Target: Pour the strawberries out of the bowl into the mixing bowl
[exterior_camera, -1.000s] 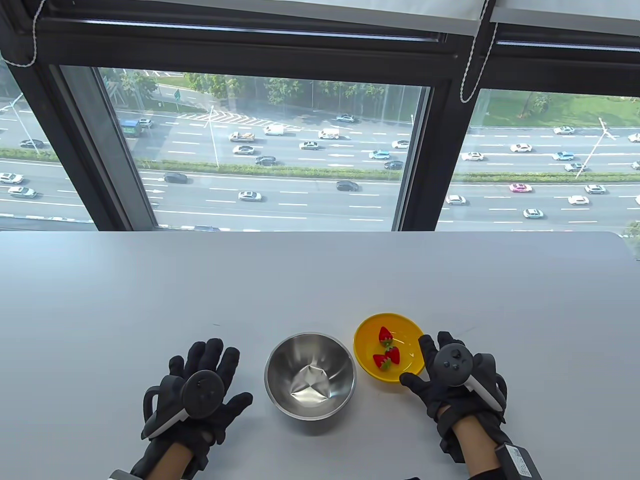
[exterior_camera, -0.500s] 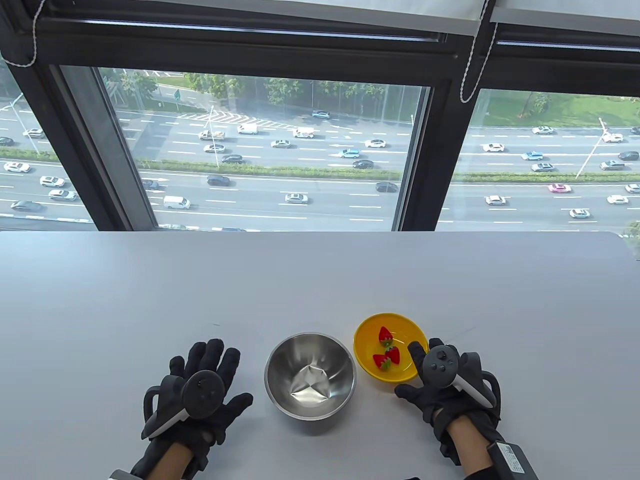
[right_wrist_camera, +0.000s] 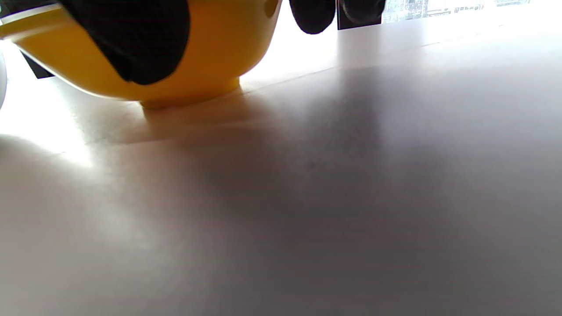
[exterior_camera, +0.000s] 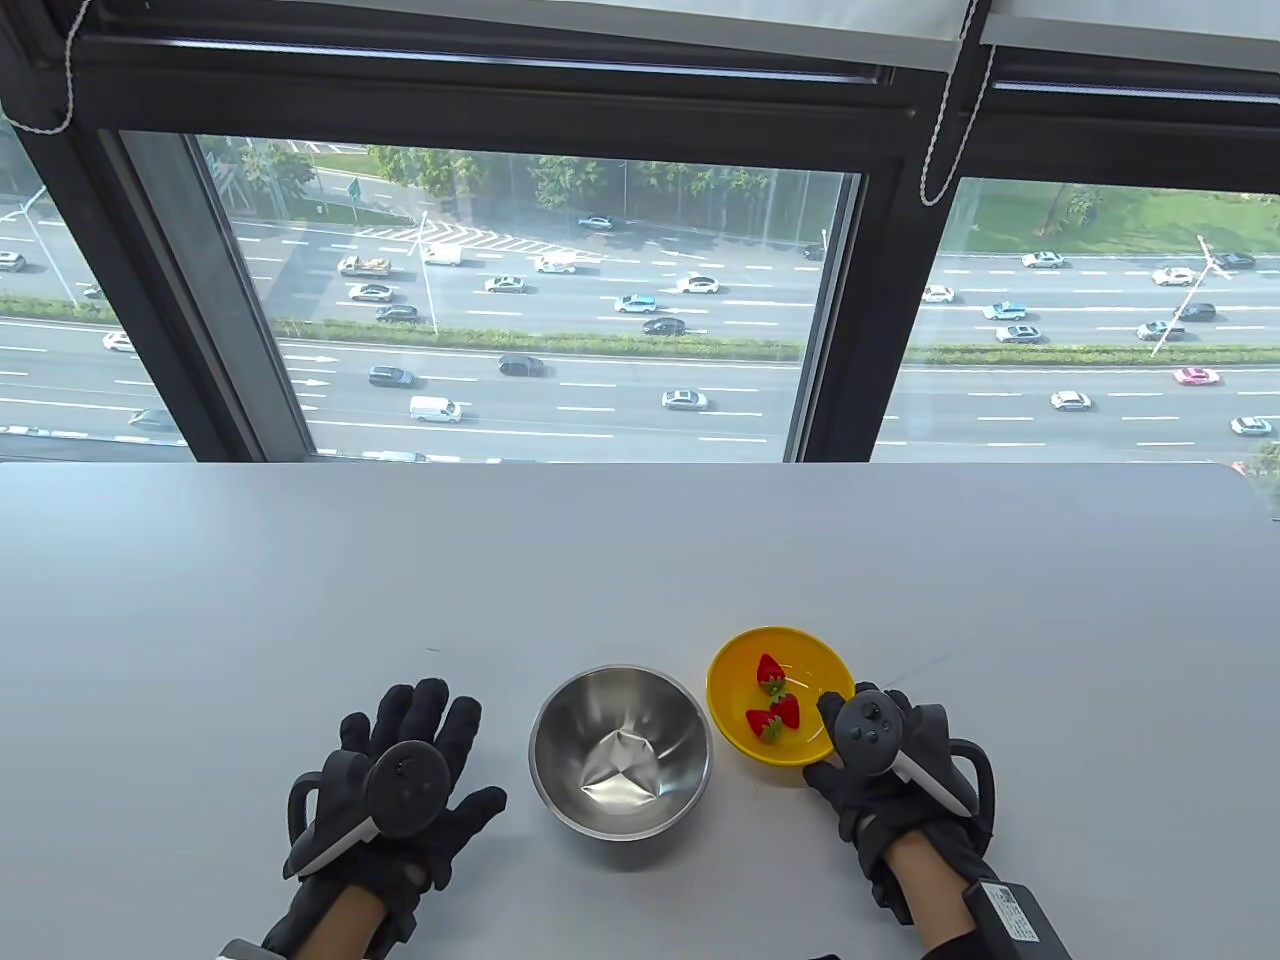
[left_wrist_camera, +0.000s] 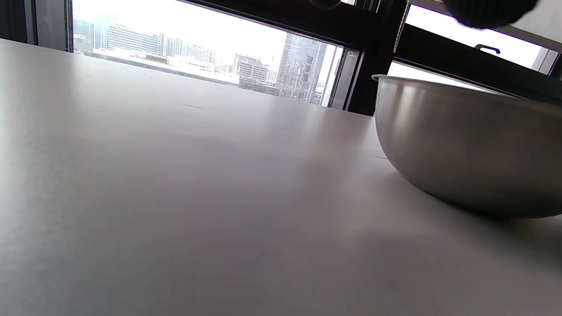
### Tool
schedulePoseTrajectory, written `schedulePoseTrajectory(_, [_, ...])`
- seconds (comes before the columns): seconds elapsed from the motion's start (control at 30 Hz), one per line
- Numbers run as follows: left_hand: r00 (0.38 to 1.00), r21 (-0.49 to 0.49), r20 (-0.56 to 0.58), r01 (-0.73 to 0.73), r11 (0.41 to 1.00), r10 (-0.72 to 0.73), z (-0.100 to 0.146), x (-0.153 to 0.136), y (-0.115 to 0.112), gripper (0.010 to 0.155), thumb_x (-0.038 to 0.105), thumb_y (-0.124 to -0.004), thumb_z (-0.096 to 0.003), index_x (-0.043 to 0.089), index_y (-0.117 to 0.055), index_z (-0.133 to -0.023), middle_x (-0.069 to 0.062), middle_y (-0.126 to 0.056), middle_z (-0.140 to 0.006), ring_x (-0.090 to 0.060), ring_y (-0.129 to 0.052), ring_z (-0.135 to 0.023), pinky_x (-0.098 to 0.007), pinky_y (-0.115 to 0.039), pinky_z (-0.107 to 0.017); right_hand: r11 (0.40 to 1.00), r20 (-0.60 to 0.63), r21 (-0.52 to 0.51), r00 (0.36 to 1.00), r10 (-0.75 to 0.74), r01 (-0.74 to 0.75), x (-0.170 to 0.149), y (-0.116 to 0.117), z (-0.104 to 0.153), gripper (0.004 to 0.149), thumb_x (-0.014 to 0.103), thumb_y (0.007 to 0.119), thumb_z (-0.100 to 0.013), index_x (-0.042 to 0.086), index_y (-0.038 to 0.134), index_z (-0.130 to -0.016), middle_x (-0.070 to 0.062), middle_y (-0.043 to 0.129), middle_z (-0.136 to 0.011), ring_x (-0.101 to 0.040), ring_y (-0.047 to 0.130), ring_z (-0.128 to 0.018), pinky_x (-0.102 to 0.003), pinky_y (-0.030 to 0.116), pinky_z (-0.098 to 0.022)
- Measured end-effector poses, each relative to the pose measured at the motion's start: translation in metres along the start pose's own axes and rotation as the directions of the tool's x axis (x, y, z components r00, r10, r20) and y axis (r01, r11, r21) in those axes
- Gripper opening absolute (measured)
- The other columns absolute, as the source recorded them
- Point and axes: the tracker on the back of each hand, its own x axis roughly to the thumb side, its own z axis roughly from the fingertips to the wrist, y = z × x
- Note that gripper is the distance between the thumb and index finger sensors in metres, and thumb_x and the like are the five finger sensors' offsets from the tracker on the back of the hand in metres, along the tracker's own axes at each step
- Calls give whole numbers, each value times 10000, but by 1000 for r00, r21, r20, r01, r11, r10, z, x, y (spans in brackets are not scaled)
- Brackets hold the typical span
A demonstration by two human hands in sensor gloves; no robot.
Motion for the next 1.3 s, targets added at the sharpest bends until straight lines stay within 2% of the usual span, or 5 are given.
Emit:
schedulePoseTrajectory(0.27, [1000,-3,0,0,1000,0,0,0,0,900,707,-633,-390,293,-280,-1108,-73,-107,-1196,-439,-144,-1116,-731,-133,-696,999,14,-40,1000,2,-1,1,-2,0,721,501,822,-408,277,522,-1024,-162,430,-1119,-438,427,-1050,-732,322,-694])
schedulePoseTrajectory(0.63, [1000,-5,-1,-2,1000,2,0,0,-1,899,707,-633,-391,295,-278,-1107,-72,-104,-1195,-440,-143,-1115,-732,-133,-696,988,50,-140,997,-64,71,1,-10,4,660,490,845,-384,300,595,-965,-176,537,-1077,-425,550,-1020,-713,407,-694])
schedulePoseTrajectory(0.93, [1000,-3,-1,-4,1000,4,0,0,-1,899,706,-634,-390,295,-280,-1107,-72,-104,-1196,-440,-145,-1116,-731,-133,-697,976,66,-194,994,-89,100,-3,-17,8,642,487,855,-372,329,602,-939,-174,565,-1062,-415,586,-1010,-701,433,-697])
schedulePoseTrajectory(1.3, [1000,4,-1,-10,1000,10,0,-1,0,898,706,-634,-390,295,-281,-1107,-72,-104,-1196,-439,-144,-1116,-731,-133,-697,940,132,-294,981,-140,174,2,-41,24,640,493,853,-372,336,599,-938,-173,563,-1062,-417,586,-1011,-699,438,-699])
